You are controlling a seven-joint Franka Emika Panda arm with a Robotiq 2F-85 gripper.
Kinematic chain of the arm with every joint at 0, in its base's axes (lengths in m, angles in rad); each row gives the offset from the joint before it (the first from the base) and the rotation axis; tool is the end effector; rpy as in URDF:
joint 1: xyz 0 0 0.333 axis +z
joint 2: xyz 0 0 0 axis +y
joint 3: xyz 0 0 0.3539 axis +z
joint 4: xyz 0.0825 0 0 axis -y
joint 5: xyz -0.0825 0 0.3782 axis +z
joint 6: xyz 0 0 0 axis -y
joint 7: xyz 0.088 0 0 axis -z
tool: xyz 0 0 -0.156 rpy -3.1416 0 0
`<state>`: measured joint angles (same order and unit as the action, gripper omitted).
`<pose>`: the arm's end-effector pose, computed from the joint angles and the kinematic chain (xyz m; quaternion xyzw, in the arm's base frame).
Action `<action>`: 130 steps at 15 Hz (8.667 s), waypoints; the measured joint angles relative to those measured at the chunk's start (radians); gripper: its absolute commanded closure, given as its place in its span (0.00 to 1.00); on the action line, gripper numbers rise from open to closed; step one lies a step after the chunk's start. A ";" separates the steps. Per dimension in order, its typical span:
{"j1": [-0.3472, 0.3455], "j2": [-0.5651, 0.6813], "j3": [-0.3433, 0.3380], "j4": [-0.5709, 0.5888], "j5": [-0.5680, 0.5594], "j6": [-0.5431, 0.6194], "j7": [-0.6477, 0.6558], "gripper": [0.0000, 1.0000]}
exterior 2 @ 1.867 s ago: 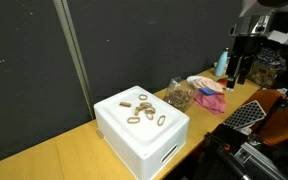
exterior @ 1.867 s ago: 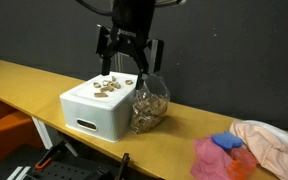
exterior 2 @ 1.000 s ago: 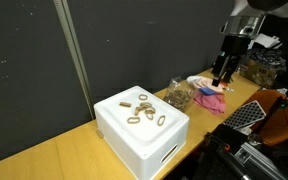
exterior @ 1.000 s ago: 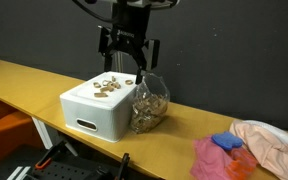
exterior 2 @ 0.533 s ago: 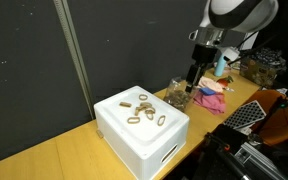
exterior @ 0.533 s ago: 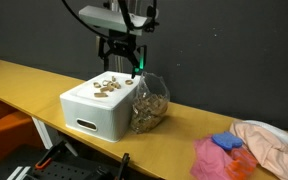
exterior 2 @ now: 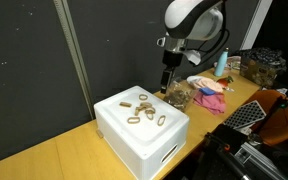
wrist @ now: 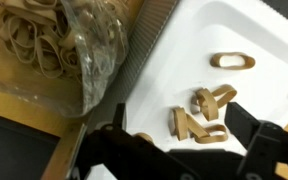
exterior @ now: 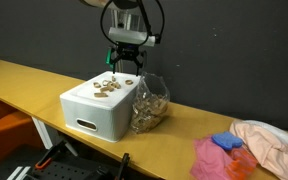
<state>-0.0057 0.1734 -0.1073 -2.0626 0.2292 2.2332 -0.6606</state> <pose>0.5776 -0.0487 0.3443 -0.9761 -0.2018 -0.0302 0.0751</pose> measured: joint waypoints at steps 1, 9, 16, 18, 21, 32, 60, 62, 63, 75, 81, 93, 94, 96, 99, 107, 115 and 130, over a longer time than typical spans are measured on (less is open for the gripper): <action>-0.004 0.027 0.020 0.026 0.006 0.000 -0.007 0.00; -0.047 0.135 0.130 0.103 0.062 0.001 -0.025 0.00; -0.085 0.230 0.171 0.163 0.080 0.000 -0.054 0.00; -0.093 0.253 0.184 0.181 0.085 -0.001 -0.056 0.00; -0.100 0.278 0.200 0.209 0.086 -0.002 -0.062 0.00; -0.094 0.303 0.238 0.262 0.085 -0.051 -0.060 0.00; -0.087 0.277 0.223 0.279 -0.049 -0.051 0.072 1.00; -0.088 0.255 0.212 0.288 -0.062 -0.051 0.088 1.00; -0.089 0.242 0.206 0.292 -0.068 -0.052 0.096 1.00; -0.110 -0.019 0.058 0.187 -0.204 -0.167 0.308 1.00; -0.139 -0.162 -0.007 0.024 -0.216 -0.199 0.396 1.00; -0.148 -0.002 -0.022 0.005 -0.172 -0.010 0.442 1.00; -0.148 0.015 -0.020 0.009 -0.161 0.000 0.442 1.00; -0.148 0.041 -0.016 0.016 -0.145 0.015 0.442 0.73; -0.147 0.051 -0.005 0.017 -0.127 0.037 0.441 0.60; -0.144 0.017 0.015 0.016 -0.088 0.042 0.441 0.02; -0.115 -0.089 0.042 0.061 -0.033 0.019 0.441 0.00; -0.034 0.326 0.140 0.459 -0.011 -0.018 0.431 0.00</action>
<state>-0.0399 0.4991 0.0324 -1.6037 0.2178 2.2153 -0.2301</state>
